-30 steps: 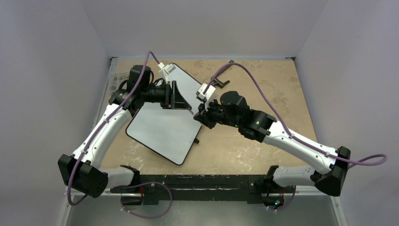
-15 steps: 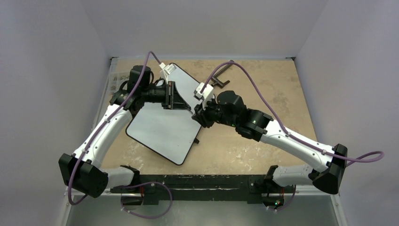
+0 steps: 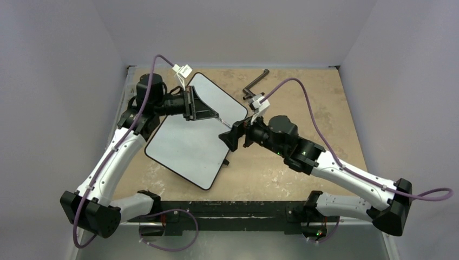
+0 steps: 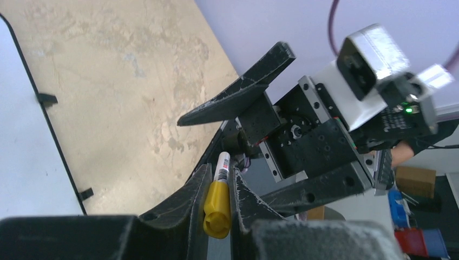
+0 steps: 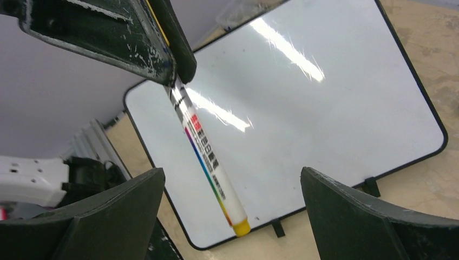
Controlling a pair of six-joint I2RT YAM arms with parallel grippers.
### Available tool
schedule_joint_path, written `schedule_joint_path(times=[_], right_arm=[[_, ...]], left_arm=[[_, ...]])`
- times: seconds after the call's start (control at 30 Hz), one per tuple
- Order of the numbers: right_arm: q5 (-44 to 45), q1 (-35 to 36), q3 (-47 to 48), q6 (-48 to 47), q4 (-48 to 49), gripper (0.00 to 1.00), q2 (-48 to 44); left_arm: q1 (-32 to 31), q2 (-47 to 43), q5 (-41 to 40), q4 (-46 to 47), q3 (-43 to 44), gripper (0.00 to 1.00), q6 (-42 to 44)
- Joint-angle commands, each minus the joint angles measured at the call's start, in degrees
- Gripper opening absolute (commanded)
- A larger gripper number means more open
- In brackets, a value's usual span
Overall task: Write a sentence on the whiteboard
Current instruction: Pass from the left arm to the right
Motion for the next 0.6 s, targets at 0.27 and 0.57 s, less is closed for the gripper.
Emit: schedule_joint_path(times=[0.27,0.57], right_arm=[[-18.6,-10.4,-4.8,24.0,36.9,0.75,-3.3],[-21.5,-10.5,0.5,25.0,42.2,0.55,2.7]], left_arm=[[1.3,-3.7,-4.3,43.4,-6.5,0.0,-27.7],[1.3,-2.4,-6.5,58.5,-10.3,0.0,-35.8]])
